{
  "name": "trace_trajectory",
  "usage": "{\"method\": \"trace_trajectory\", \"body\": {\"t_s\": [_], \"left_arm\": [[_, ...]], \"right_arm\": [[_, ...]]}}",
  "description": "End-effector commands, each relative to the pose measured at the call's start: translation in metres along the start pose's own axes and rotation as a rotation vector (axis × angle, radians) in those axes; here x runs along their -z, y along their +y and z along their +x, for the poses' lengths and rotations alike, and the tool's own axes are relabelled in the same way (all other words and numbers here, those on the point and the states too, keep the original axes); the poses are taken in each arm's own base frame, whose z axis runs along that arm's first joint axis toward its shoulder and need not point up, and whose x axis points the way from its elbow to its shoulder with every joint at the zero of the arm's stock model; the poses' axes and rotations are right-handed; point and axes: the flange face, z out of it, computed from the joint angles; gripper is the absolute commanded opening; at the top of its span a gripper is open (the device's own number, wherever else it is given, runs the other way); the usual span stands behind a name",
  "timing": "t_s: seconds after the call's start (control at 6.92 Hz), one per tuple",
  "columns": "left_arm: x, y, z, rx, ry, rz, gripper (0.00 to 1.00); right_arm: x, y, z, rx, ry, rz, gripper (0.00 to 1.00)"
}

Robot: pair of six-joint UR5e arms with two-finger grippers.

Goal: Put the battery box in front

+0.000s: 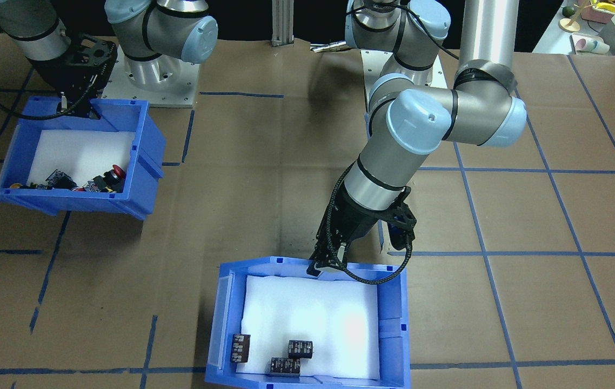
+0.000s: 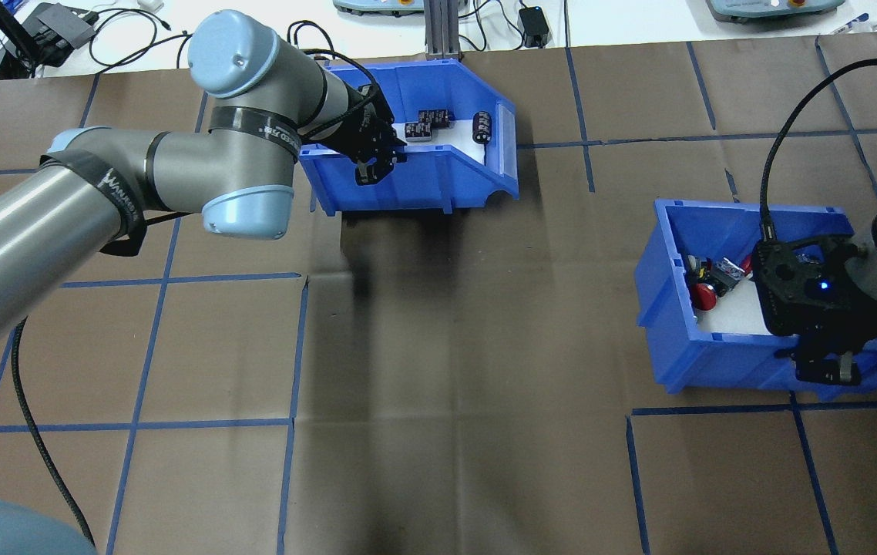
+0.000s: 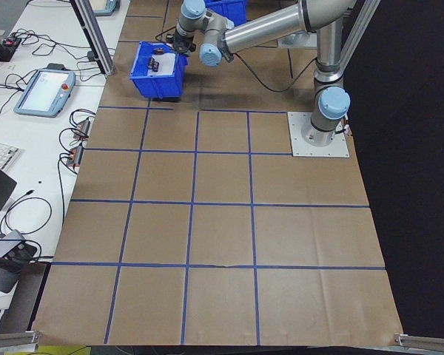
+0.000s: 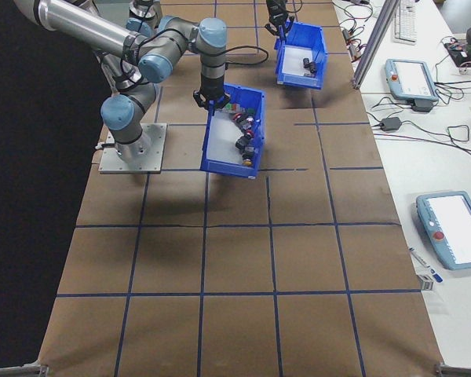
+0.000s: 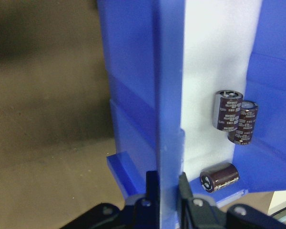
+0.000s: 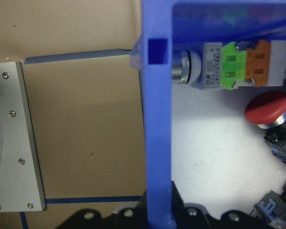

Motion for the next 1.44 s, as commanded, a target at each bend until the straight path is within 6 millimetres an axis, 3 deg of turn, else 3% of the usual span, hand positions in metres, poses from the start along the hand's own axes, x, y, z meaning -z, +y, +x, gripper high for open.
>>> {"method": "trace_trajectory", "body": {"t_s": [0.0, 0.29, 0.58, 0.72, 1.01, 1.3], "left_arm": [[-0.018, 0.023, 0.001, 0.054, 0.004, -0.015, 0.01], [-0.024, 0.004, -0.003, 0.035, 0.02, 0.21, 1.0], [-0.012, 0.011, -0.005, 0.03, 0.03, 0.207, 1.0], [0.008, 0.017, -0.01, 0.008, 0.035, 0.211, 1.0], [0.072, 0.021, -0.036, -0.174, -0.13, 0.236, 1.0], [0.145, -0.017, -0.049, -0.424, -0.301, 0.218, 1.0]], "right_arm": [[-0.003, -0.048, -0.016, -0.041, 0.003, -0.009, 0.0], [-0.005, -0.086, -0.027, -0.04, 0.006, -0.017, 0.0], [-0.007, -0.13, -0.039, 0.034, 0.045, -0.016, 0.0], [-0.017, -0.158, -0.039, 0.033, 0.043, 0.011, 0.0], [-0.039, -0.23, -0.052, 0.046, 0.094, 0.023, 0.0], [-0.06, -0.277, -0.064, 0.022, 0.118, 0.042, 0.0]]}}
